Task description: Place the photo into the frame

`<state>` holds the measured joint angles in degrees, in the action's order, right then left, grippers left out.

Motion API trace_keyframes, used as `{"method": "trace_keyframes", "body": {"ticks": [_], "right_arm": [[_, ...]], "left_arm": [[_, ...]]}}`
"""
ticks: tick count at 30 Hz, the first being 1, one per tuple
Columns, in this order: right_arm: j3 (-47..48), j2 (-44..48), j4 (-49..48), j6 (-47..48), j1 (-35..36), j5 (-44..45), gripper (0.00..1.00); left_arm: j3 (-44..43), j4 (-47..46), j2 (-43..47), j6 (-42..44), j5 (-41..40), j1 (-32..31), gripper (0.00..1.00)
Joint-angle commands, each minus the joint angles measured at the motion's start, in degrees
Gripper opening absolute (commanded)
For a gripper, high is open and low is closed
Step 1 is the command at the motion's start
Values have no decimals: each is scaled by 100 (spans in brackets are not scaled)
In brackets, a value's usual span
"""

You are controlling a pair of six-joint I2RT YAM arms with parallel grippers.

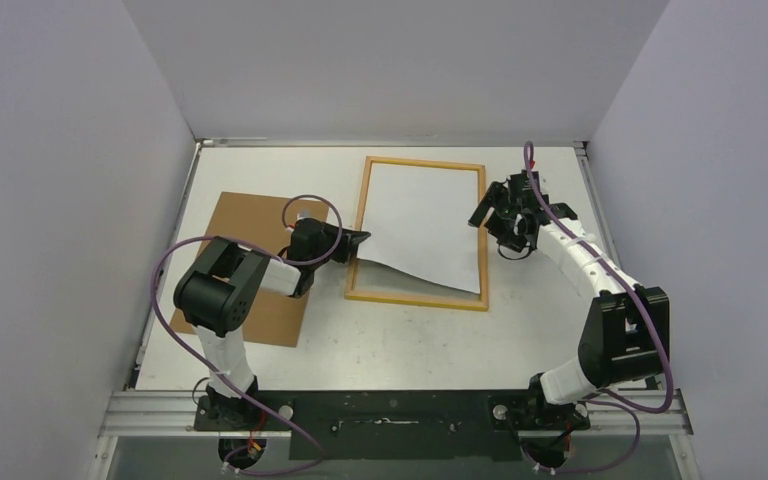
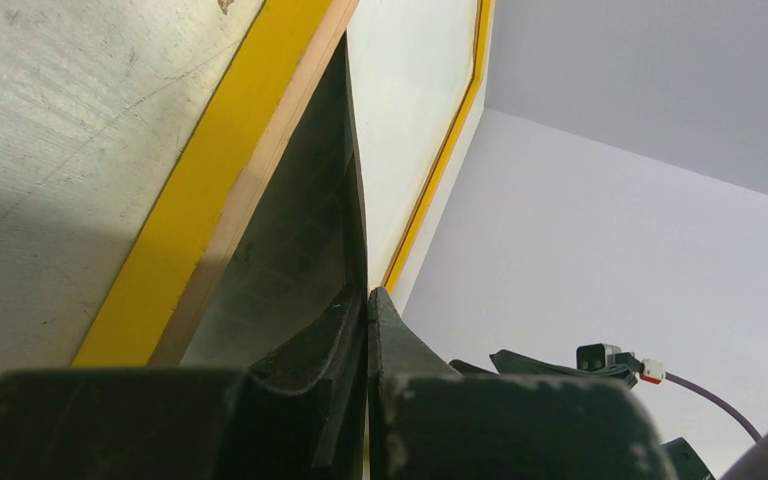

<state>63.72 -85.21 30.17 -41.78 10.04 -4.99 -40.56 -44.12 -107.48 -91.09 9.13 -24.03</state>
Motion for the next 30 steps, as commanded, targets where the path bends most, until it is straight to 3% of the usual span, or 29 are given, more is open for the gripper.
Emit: {"method": "trace_keyframes", "body": {"ticks": [1, 6, 12, 15, 18, 25, 30], "right_arm": [[184, 6, -70, 18, -45, -8, 77], [193, -31, -79, 19, -46, -38, 77], [143, -20, -104, -2, -46, -63, 77], [134, 7, -108, -6, -46, -72, 77], [134, 38, -103, 8, -42, -64, 77], [125, 46, -120, 21, -46, -84, 77], [51, 74, -175, -13, -42, -111, 77]], "left_arm": [[-96, -137, 96, -39, -186, -18, 0], [-70, -91, 76, -133, -164, -40, 3], [-93, 171, 274, -68, -159, -40, 40], [-118, 563, 563, 17, -152, -24, 50], [-265, 1303, 912, 216, -90, 8, 59], [-1408, 4786, 1474, 1397, -224, 114, 79], [-1792, 5575, 1585, 2319, -419, 224, 82]]}}
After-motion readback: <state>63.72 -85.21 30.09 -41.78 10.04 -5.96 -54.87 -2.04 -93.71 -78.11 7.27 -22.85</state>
